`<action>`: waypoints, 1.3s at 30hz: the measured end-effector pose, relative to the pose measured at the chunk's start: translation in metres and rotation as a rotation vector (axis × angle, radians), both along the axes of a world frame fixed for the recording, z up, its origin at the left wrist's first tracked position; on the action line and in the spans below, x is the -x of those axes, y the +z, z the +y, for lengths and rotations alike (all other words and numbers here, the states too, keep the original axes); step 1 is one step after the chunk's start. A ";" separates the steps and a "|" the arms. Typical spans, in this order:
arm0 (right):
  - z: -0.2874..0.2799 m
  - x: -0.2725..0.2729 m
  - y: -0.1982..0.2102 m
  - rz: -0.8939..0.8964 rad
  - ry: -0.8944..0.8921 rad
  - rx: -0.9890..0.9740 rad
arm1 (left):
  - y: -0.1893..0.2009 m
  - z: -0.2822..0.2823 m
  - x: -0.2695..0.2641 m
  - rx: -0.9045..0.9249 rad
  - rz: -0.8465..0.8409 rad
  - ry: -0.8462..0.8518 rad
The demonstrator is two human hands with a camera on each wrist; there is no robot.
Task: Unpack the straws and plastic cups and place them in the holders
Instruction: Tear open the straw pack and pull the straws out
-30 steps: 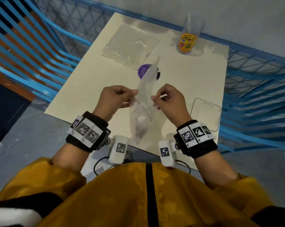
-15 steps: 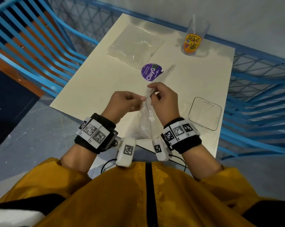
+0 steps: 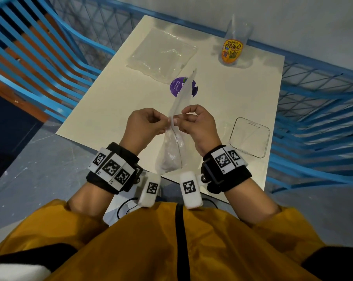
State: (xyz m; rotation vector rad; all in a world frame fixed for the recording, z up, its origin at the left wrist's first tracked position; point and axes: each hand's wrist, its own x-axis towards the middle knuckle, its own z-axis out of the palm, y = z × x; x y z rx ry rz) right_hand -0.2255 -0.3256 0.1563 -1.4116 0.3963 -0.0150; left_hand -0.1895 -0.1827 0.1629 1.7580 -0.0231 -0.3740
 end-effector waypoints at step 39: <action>0.022 -0.016 0.019 0.143 0.021 0.504 | 0.006 0.008 -0.001 0.132 0.071 0.055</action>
